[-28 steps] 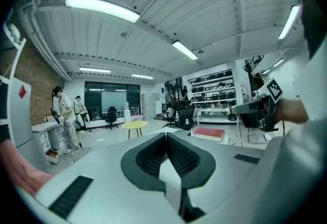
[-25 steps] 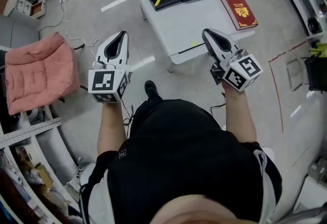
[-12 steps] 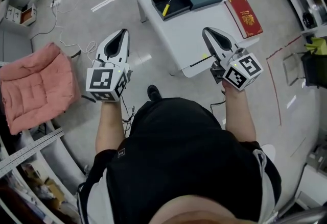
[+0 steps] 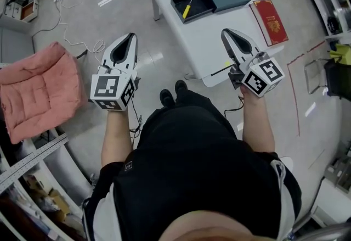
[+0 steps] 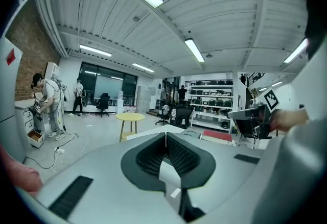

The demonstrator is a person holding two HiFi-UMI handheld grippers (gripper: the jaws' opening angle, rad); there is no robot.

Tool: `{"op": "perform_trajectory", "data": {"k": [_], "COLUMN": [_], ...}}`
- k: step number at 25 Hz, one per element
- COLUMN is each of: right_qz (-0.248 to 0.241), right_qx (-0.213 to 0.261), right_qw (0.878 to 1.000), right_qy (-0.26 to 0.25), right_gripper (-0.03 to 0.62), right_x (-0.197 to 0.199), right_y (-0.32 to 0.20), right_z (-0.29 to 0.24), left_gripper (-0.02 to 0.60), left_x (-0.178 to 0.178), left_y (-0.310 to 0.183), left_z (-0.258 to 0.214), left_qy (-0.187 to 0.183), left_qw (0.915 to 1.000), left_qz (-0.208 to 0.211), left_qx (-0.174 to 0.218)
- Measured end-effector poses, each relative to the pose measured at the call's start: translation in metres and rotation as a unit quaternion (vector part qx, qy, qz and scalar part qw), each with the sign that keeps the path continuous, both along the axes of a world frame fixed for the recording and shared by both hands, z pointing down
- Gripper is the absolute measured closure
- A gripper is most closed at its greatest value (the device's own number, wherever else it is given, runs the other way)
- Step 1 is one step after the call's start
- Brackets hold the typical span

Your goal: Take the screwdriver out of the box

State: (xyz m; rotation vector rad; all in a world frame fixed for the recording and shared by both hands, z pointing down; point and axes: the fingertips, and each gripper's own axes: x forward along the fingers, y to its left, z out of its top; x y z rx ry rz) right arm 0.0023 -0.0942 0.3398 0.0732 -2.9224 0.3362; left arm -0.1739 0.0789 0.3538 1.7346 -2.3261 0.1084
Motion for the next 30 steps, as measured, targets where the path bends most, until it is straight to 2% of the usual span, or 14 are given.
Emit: {"op": "perform_trajectory", "data": {"k": [7, 12, 16, 21, 25, 30], "right_qz": [-0.014, -0.01, 0.001, 0.024, 0.042, 0.025], "right_qx": [-0.03, -0.039, -0.045, -0.065, -0.08, -0.088], "right_qw": [0.999, 0.999, 0.999, 0.998, 0.996, 0.996], "right_qy": [-0.003, -0.001, 0.0, -0.011, -0.012, 0.003], "right_gripper": [0.563, 0.563, 0.563, 0.563, 0.563, 0.563], "right_x": [-0.044, -0.068, -0.076, -0.077, -0.07, -0.075], "right_y": [-0.024, -0.057, -0.09, -0.133, -0.159, -0.161], "right_z": [0.024, 0.04, 0.053, 0.072, 0.081, 0.094], "left_gripper": [0.563, 0.563, 0.563, 0.563, 0.563, 0.563], "left_x": [-0.029, -0.053, -0.067, -0.088, -0.084, -0.068], "left_y": [-0.022, -0.065, -0.103, -0.15, -0.198, -0.239], "left_z": [0.01, 0.016, 0.018, 0.032, 0.035, 0.042], "left_qy": [0.003, 0.004, 0.011, 0.01, 0.01, -0.007], "left_qw": [0.9996, 0.9993, 0.9985, 0.9972, 0.9967, 0.9935], "left_qz": [0.0, 0.014, 0.031, 0.031, 0.047, 0.088], "left_qx": [-0.028, -0.035, -0.045, -0.067, -0.066, -0.072]}}
